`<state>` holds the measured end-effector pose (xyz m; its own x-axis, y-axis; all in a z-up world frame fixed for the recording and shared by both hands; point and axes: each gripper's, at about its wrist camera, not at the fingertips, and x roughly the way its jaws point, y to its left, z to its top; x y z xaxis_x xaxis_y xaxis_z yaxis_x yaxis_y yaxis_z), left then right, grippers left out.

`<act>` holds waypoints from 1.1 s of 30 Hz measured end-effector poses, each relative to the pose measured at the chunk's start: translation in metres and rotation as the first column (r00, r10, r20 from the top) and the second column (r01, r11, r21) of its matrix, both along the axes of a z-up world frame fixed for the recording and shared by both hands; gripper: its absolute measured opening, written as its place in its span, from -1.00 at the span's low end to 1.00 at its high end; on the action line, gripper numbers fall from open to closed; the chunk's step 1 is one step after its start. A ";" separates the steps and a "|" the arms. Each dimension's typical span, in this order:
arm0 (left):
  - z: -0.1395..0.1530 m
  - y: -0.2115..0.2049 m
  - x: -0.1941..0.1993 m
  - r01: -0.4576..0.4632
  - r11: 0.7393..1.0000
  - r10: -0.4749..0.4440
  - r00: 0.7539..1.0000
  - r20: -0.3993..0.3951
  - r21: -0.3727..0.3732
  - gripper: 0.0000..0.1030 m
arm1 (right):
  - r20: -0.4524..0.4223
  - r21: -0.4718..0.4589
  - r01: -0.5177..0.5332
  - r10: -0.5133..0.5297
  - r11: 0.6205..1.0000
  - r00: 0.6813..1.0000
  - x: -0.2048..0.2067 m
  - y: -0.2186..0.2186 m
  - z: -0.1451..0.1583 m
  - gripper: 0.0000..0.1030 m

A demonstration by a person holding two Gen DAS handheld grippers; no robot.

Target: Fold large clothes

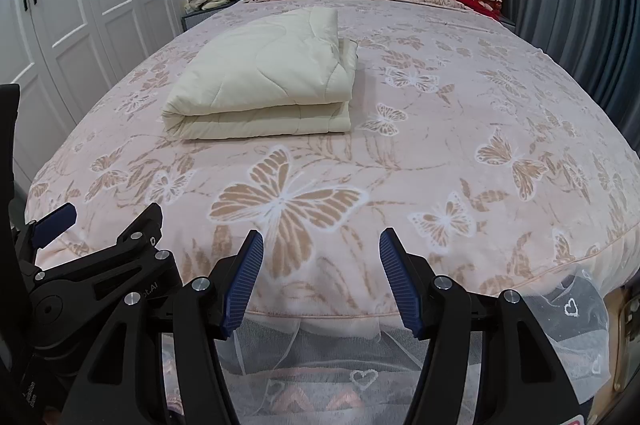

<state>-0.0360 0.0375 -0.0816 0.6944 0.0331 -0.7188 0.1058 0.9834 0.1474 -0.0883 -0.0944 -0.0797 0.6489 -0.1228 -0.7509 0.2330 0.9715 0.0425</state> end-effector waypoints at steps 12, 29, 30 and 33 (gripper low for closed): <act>0.001 -0.001 -0.001 -0.001 1.000 0.001 1.000 0.001 0.002 0.77 | -0.001 0.001 0.002 -0.002 1.000 1.000 -0.002 0.000 0.001 0.16; 0.002 0.001 -0.001 -0.003 1.000 0.003 1.000 -0.008 -0.009 0.76 | -0.001 0.001 0.001 -0.001 1.000 1.000 -0.002 0.000 0.002 0.16; 0.002 0.001 -0.001 -0.004 1.000 0.004 1.000 -0.005 -0.007 0.76 | -0.001 0.001 0.001 -0.001 1.000 1.000 -0.001 -0.001 0.002 0.16; 0.003 0.001 -0.001 -0.003 1.000 0.003 1.000 -0.003 -0.001 0.76 | -0.001 0.001 0.001 -0.001 1.000 1.000 -0.002 0.000 0.002 0.16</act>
